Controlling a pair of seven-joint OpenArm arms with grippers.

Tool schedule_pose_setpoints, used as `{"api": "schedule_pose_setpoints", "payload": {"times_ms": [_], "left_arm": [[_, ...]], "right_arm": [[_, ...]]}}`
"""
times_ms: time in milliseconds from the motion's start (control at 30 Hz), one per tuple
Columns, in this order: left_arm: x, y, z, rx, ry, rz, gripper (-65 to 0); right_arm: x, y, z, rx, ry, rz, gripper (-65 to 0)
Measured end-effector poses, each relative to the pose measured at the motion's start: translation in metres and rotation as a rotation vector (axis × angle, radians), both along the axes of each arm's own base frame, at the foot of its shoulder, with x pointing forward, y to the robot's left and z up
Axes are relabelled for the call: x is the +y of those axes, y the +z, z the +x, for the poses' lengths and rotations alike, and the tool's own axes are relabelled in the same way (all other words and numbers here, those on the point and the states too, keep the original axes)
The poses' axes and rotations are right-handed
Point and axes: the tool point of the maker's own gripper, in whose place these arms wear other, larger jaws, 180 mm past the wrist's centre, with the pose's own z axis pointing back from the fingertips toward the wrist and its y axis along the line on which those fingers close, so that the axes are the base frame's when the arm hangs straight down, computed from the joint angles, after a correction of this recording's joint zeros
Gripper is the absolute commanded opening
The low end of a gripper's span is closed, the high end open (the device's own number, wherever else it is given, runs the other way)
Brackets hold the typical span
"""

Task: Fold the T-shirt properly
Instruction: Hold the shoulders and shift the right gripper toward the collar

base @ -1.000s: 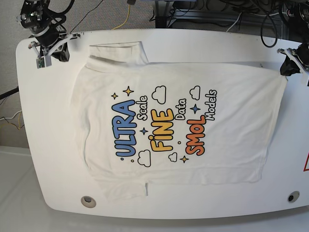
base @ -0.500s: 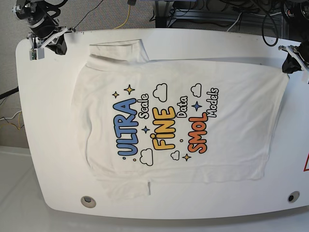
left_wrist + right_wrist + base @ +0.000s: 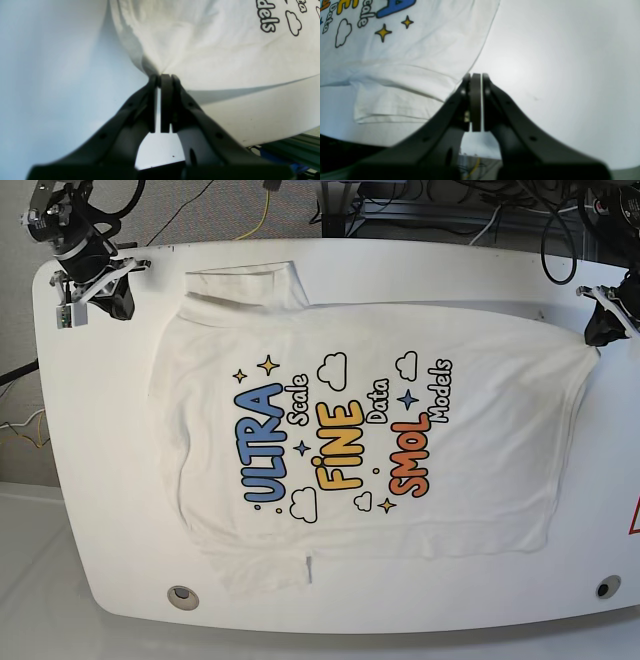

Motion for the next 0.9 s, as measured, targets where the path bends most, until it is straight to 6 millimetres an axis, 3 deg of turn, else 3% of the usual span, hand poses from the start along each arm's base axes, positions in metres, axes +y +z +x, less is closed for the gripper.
{"api": "schedule_pose_setpoints", "payload": {"times_ms": [200, 433, 900], "left_arm": [[-0.025, -0.024, -0.020, 0.072, 0.002, -0.060, -64.1], [-0.018, -0.005, -0.005, 0.029, -0.019, -0.005, -64.1], [-0.020, -0.008, -0.007, 0.052, -0.022, -0.009, -64.1]], "right_arm": [[0.012, -0.016, -0.011, 0.082, 0.009, 0.038, -64.7], [0.006, -0.009, 0.003, 0.055, 0.005, 0.020, -64.9], [0.009, -0.007, 0.008, 0.038, 0.011, 0.032, -64.5]]}}
